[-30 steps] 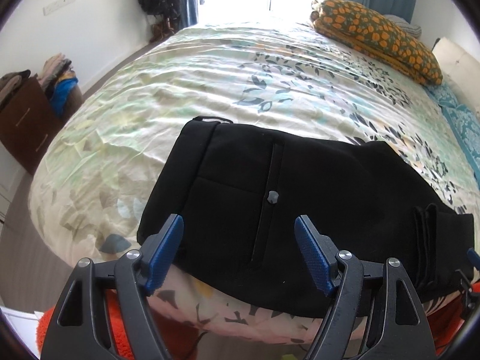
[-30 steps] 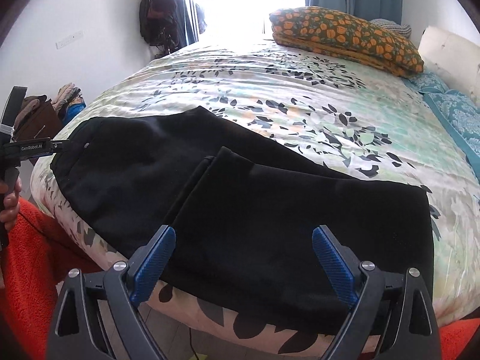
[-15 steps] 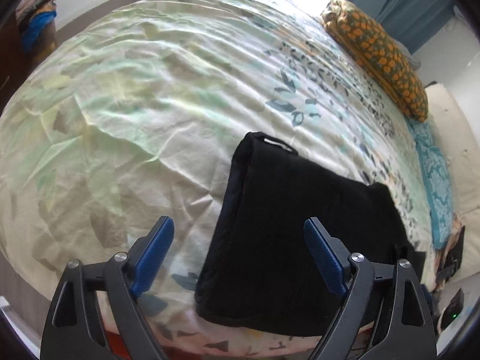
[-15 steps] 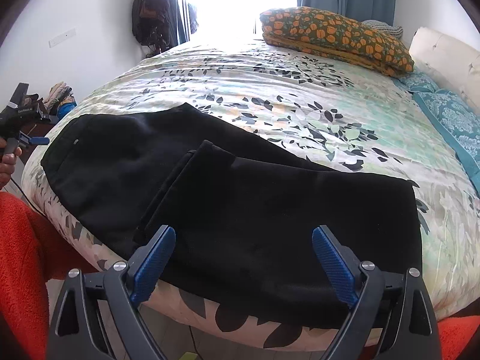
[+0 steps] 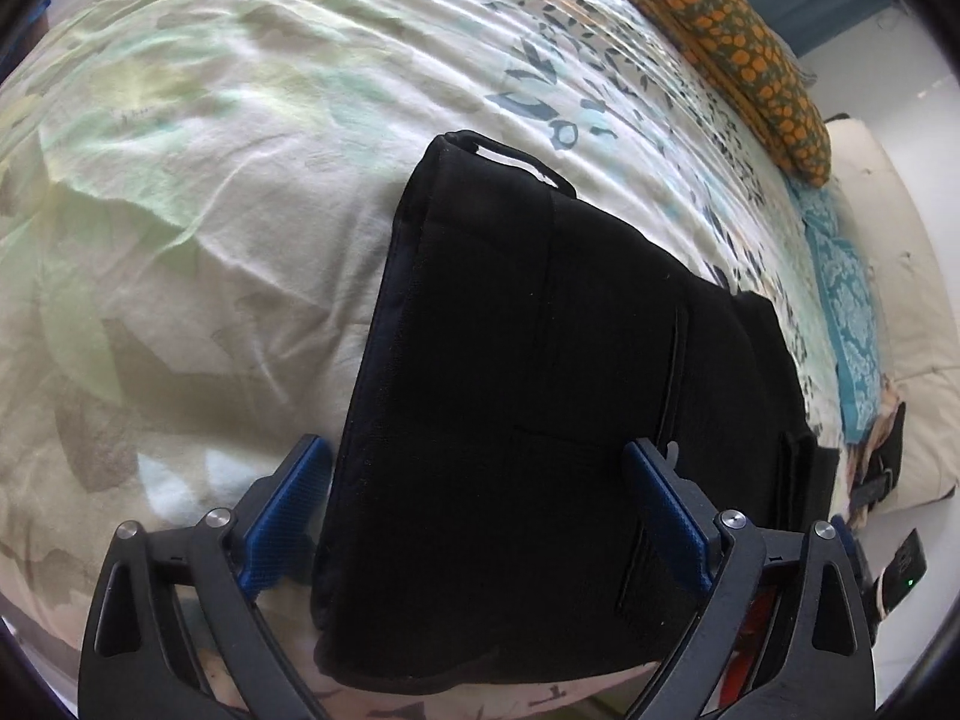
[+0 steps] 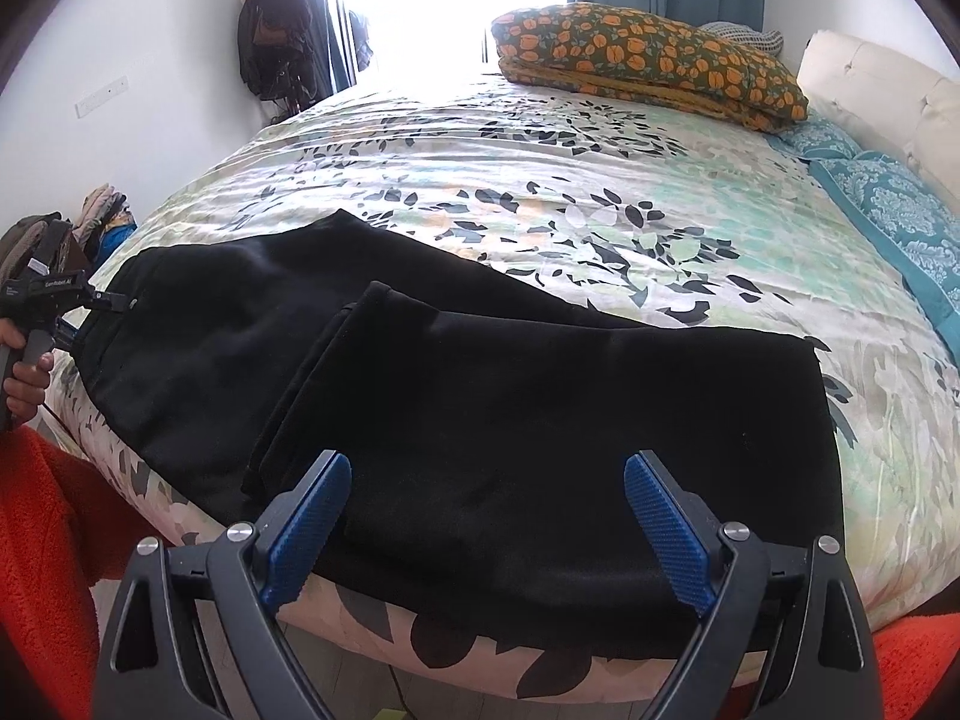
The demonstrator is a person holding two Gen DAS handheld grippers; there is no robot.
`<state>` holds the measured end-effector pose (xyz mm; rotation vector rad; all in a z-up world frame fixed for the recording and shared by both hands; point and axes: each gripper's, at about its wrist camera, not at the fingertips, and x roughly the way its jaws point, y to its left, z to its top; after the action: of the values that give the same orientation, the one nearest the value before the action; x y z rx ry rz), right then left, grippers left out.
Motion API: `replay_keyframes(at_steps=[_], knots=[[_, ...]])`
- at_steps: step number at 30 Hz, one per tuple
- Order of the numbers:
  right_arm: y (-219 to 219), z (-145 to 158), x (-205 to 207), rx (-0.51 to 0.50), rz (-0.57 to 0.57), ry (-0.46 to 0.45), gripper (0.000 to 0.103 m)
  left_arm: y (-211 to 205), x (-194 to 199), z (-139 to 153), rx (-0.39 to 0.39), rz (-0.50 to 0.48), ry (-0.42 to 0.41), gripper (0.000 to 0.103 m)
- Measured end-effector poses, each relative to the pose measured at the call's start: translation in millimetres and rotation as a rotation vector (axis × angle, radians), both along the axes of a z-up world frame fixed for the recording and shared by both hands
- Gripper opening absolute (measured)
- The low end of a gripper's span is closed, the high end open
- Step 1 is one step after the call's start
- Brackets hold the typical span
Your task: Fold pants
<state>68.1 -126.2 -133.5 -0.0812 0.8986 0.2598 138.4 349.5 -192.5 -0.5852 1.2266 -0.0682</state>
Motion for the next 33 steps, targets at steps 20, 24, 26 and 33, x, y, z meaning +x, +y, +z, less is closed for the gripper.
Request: replay_keyframes(at_steps=[20,24,26,33], knots=[[-18,7,6,0.082,-0.068,-0.003,0.092,-67,-49,113,-0.053,0.068,-0.240,0.016],[-7,28,14,0.245,-0.013,0.059,0.092,-146,-63,131,0.188,-0.046,-0.326,0.016],[10,43,26,0.395,0.046,0.134,0.092,-180,-68,129,0.240,-0.091,-0.356,0.016],[130,61,81,0.733,0.298,0.537,0.098,-255,-87,117,0.485,-0.230,-0.441,0.016]])
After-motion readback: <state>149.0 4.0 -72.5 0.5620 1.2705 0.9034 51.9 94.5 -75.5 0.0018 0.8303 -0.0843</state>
